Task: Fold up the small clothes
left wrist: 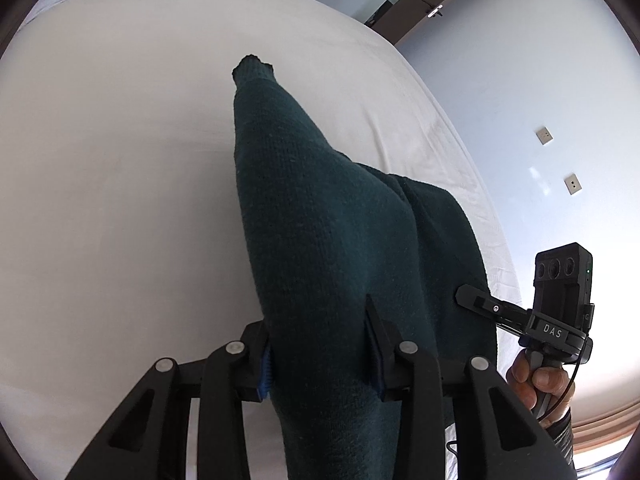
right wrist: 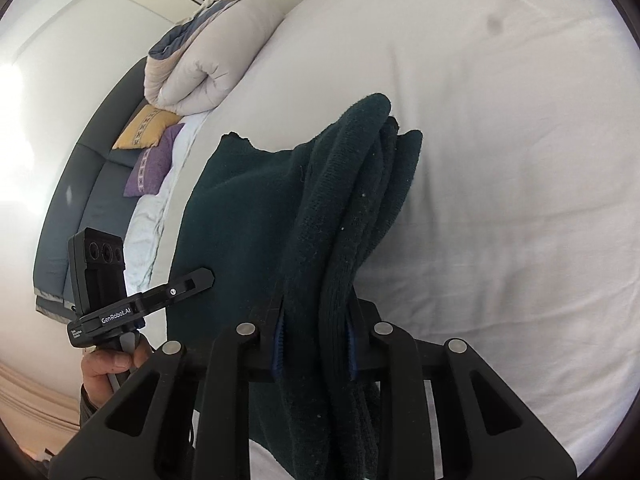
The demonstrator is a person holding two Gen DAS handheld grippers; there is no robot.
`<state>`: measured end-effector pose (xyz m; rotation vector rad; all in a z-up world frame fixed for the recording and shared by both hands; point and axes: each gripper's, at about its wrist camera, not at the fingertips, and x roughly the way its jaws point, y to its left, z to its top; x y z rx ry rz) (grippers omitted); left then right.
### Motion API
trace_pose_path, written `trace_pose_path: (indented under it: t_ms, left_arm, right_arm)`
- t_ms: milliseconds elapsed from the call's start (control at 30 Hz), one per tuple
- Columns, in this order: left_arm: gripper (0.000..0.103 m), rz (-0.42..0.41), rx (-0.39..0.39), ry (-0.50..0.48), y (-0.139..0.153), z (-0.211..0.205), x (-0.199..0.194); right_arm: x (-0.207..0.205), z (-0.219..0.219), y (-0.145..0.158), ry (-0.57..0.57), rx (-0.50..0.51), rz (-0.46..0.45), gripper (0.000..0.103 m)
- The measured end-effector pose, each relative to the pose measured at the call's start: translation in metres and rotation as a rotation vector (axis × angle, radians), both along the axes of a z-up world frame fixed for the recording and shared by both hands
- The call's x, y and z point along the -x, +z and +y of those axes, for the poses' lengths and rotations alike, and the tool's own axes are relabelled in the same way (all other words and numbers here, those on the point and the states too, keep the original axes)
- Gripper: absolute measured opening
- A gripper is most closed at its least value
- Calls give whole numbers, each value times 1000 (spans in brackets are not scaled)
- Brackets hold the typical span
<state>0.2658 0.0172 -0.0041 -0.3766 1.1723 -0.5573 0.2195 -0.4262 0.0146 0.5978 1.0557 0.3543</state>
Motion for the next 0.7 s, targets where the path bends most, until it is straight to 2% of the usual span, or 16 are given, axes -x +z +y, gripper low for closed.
trace_pose_path:
  t_ms: [67, 167, 300, 400, 533, 600, 667, 700]
  left_arm:
    - [38, -2, -27, 17, -2, 19, 5]
    - [38, 20, -44, 50, -21, 48, 9]
    - [41, 51, -23, 65, -51, 65, 12]
    - [50, 32, -8, 74, -59, 61, 12]
    - [61, 11, -6, 101, -63, 62, 14]
    - [62, -13, -32, 115, -57, 65, 18]
    - [63, -71, -81, 128, -43, 67, 29]
    - [68, -113, -104, 133, -33, 67, 37]
  right_arm:
    - [-4, 26, -2, 22, -27, 10, 21]
    - [-12, 67, -17, 65, -39, 35, 21]
    - [-13, 111, -45, 86, -32, 80, 22]
    - [-15, 109, -70, 33, -42, 106, 25]
    - [-12, 96, -95, -8, -147, 108, 35]
    - [-3, 87, -94, -36, -142, 88, 43]
    - [6, 82, -85, -70, -102, 66, 50]
    - [9, 79, -79, -87, -75, 49, 53]
